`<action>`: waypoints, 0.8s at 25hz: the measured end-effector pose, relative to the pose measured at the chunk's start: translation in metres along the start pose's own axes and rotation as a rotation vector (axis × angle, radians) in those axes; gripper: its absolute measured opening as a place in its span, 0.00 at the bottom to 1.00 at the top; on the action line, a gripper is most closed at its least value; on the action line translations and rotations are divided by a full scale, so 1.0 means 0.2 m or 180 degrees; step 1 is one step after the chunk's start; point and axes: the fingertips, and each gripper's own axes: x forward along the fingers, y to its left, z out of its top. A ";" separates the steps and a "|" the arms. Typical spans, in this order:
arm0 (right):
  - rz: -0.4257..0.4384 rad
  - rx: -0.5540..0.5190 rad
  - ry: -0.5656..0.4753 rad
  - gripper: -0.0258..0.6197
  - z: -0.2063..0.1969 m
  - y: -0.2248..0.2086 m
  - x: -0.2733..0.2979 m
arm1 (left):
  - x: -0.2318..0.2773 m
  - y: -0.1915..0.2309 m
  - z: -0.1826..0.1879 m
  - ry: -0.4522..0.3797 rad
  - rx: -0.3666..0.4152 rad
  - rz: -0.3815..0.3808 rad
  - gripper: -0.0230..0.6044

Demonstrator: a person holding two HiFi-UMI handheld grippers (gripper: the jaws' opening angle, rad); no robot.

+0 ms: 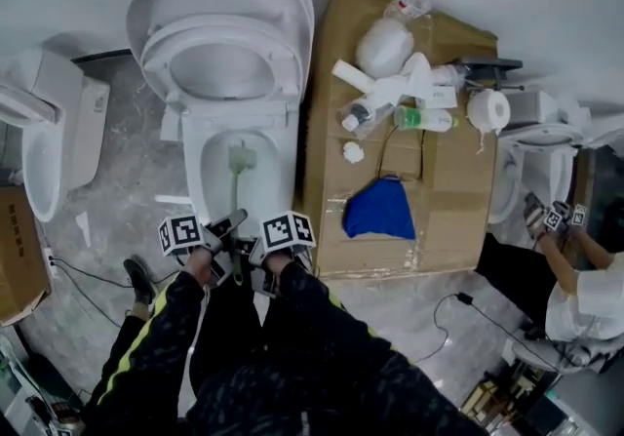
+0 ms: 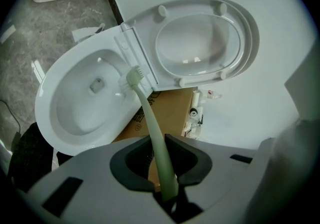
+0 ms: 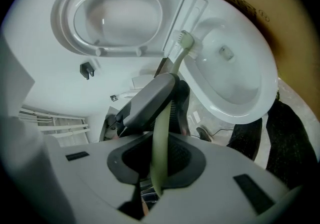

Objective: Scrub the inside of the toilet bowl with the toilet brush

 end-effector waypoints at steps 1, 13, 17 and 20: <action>-0.0008 -0.0026 0.0018 0.12 -0.03 0.03 -0.02 | -0.03 -0.04 -0.02 -0.0032 0.0018 -0.0037 0.15; -0.0014 -0.0341 0.0167 0.12 -0.25 0.33 -0.18 | -0.22 -0.38 -0.15 -0.0286 0.0111 -0.0205 0.15; 0.0013 -0.0431 0.0188 0.12 -0.32 0.37 -0.21 | -0.26 -0.43 -0.20 -0.0298 0.0240 -0.0258 0.15; 0.0028 -0.0437 0.0170 0.12 -0.37 0.36 -0.24 | -0.28 -0.44 -0.26 -0.0282 0.0221 -0.0255 0.15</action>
